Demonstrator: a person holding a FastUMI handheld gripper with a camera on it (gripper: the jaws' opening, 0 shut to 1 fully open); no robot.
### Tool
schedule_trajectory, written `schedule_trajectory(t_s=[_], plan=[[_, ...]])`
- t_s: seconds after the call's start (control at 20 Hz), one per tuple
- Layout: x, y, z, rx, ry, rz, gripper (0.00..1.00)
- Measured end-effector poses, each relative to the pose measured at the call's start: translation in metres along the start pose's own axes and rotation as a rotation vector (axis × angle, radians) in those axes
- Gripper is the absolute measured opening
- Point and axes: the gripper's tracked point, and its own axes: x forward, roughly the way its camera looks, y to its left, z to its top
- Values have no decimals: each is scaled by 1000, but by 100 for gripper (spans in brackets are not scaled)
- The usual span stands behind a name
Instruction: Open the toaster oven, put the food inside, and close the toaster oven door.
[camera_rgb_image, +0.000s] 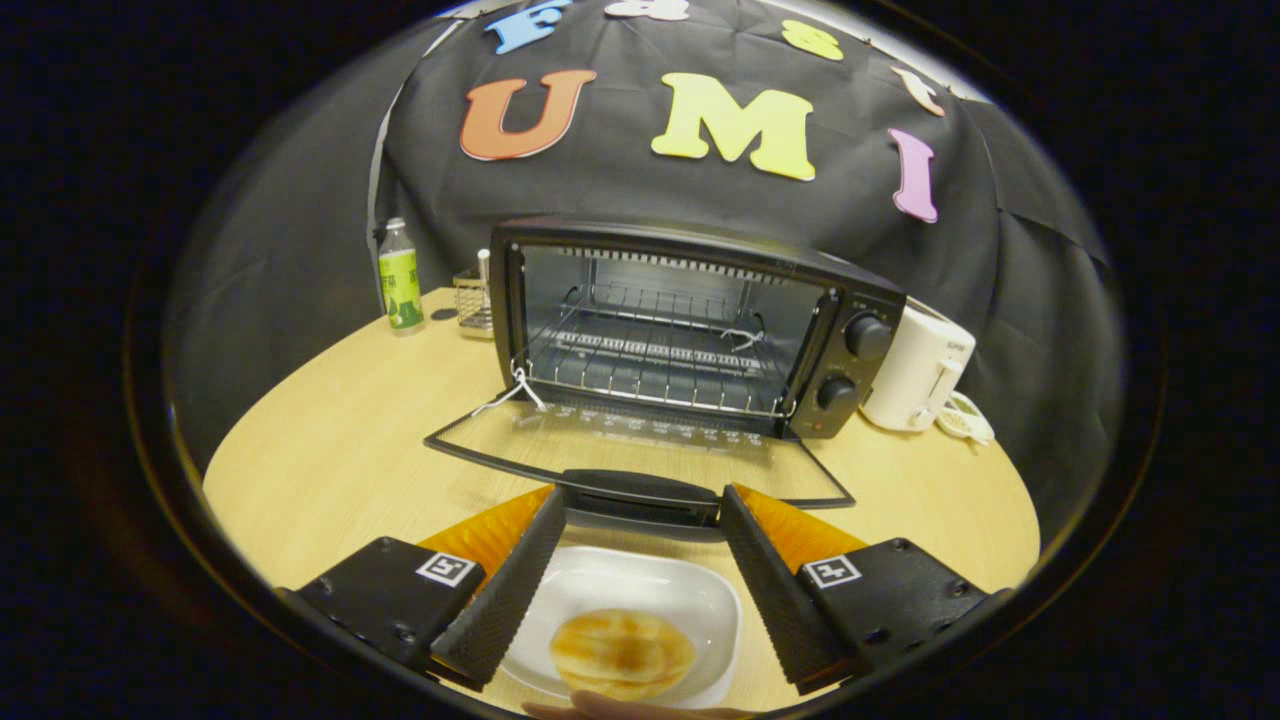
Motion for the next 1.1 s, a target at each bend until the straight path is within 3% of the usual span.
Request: schedule_trajectory(t_s=[0.15, 0.3, 0.45, 0.85, 1.1], plan=[[8, 4, -21, 44, 81, 19, 100], [5, 3, -18, 18, 64, 21, 100], [-3, -4, -2, 34, -22, 2, 100], [-80, -5, -3, 4, -225, -3, 100], [-88, 2, -46, 16, -179, -29, 100]])
